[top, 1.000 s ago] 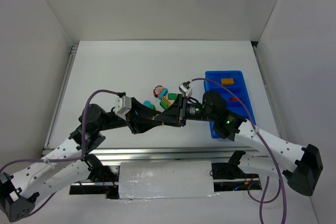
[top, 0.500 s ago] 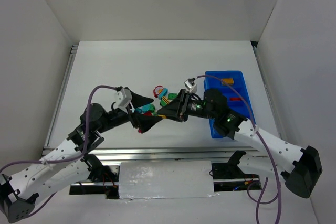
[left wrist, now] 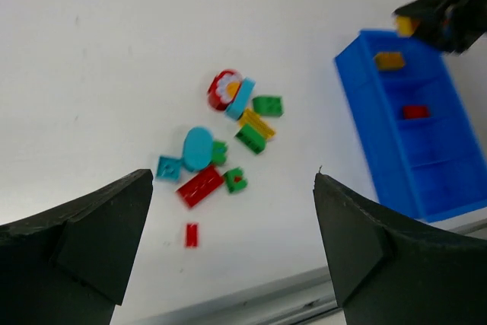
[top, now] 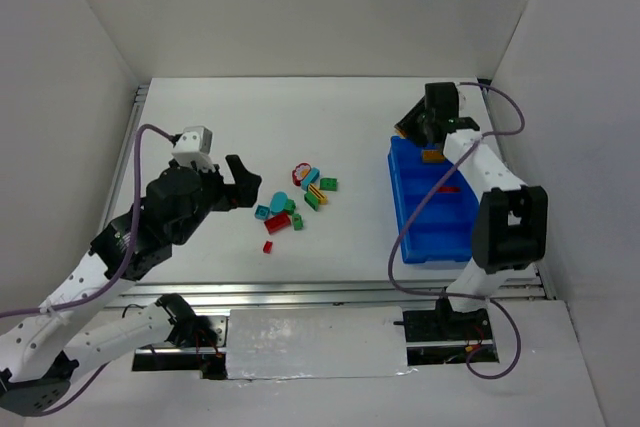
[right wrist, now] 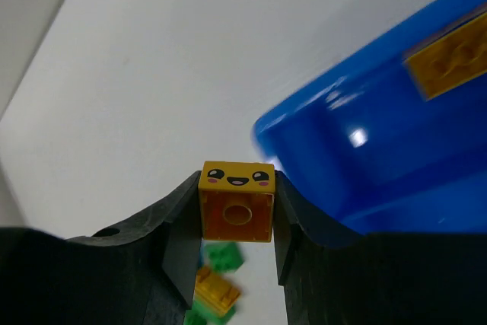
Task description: Sort the legos into containers by color
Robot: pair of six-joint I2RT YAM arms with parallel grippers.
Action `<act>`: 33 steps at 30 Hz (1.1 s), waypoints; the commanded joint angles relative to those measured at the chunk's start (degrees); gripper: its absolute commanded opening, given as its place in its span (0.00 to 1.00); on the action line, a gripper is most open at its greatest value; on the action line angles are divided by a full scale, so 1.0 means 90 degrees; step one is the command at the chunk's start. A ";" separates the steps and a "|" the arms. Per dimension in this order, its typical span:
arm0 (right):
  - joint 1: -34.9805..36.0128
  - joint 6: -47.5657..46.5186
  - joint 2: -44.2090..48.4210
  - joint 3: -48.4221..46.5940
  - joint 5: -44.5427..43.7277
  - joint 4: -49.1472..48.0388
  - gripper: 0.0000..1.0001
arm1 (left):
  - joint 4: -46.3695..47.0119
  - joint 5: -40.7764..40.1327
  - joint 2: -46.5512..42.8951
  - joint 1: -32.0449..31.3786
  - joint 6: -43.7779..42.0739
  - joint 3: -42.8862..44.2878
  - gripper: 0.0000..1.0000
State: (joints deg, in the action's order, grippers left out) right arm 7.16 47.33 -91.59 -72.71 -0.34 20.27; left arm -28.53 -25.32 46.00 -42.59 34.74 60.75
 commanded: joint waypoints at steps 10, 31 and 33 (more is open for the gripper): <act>-0.1039 -0.0845 -0.1210 -0.0955 -0.0900 0.0814 0.01 | -0.1185 -0.0468 -0.1312 -0.0014 -0.0667 -0.0645 0.99; -0.1206 -0.0806 -0.1093 -0.0584 -0.0792 0.0804 0.07 | -0.1243 -0.0194 -0.1205 -0.0014 -0.0628 -0.0773 1.00; -0.1215 -0.0806 -0.1054 -0.0506 -0.0773 0.0765 0.08 | -0.1234 -0.0185 -0.1195 -0.0004 -0.0628 -0.0774 1.00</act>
State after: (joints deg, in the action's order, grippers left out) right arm -3.29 40.42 -104.38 -77.93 -7.20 28.38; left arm -41.12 -26.76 35.27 -42.59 29.98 53.98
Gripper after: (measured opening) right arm 0.438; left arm 0.994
